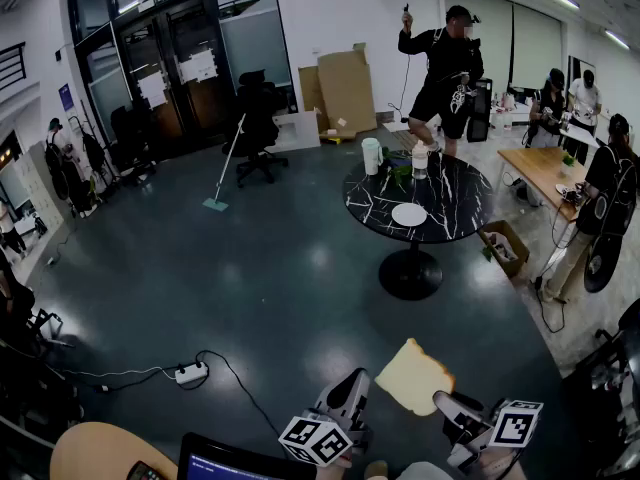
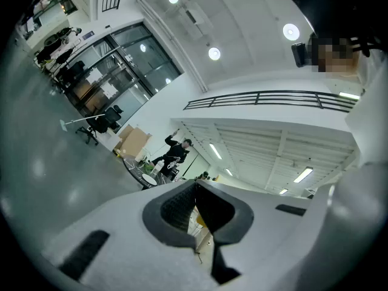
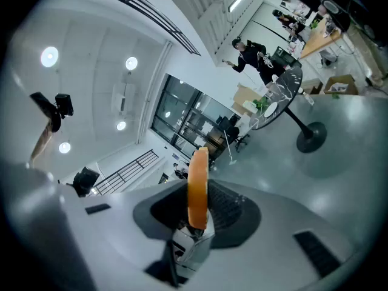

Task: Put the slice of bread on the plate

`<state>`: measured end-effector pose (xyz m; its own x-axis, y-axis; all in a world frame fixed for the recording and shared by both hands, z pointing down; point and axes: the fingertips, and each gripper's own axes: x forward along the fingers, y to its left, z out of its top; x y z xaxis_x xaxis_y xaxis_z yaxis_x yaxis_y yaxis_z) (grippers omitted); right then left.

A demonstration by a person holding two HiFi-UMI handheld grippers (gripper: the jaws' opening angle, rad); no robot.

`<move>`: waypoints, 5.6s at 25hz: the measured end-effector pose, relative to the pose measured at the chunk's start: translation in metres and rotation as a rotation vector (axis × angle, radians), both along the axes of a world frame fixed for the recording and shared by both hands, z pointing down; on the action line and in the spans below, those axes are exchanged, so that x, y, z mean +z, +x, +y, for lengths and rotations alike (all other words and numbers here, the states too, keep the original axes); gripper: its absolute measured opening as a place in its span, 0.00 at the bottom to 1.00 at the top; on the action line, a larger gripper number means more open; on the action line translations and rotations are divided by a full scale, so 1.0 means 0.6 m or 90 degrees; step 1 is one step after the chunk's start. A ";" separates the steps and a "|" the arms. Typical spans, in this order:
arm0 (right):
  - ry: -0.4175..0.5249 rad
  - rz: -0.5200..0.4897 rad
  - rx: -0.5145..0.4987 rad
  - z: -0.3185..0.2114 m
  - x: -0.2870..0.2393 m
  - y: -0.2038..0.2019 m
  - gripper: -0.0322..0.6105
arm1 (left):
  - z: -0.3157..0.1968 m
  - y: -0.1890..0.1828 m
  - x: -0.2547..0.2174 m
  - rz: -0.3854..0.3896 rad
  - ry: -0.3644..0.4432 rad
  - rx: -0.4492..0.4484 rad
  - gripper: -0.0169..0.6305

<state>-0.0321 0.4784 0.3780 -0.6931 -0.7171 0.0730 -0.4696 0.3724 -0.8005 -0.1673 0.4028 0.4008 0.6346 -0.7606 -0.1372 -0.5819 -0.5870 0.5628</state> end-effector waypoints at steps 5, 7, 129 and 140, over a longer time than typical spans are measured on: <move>-0.002 -0.006 0.001 -0.047 0.000 0.000 0.19 | -0.037 -0.008 0.002 0.001 -0.005 -0.009 0.04; -0.002 -0.010 -0.005 -0.071 0.005 -0.002 0.19 | -0.058 -0.012 0.009 -0.004 -0.007 -0.016 0.04; -0.276 -0.081 -0.112 -1.313 0.373 0.311 0.19 | -1.227 0.280 0.297 -0.005 -0.143 -0.121 0.04; -0.305 -0.104 -0.077 -1.302 0.388 0.347 0.19 | -1.224 0.279 0.311 0.009 -0.164 -0.118 0.04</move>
<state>0.1760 -0.3029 0.6109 -0.7986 -0.5438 0.2581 -0.3010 -0.0106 -0.9536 -0.0001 -0.3314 0.5875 0.4815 -0.8739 0.0664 -0.6565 -0.3094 0.6880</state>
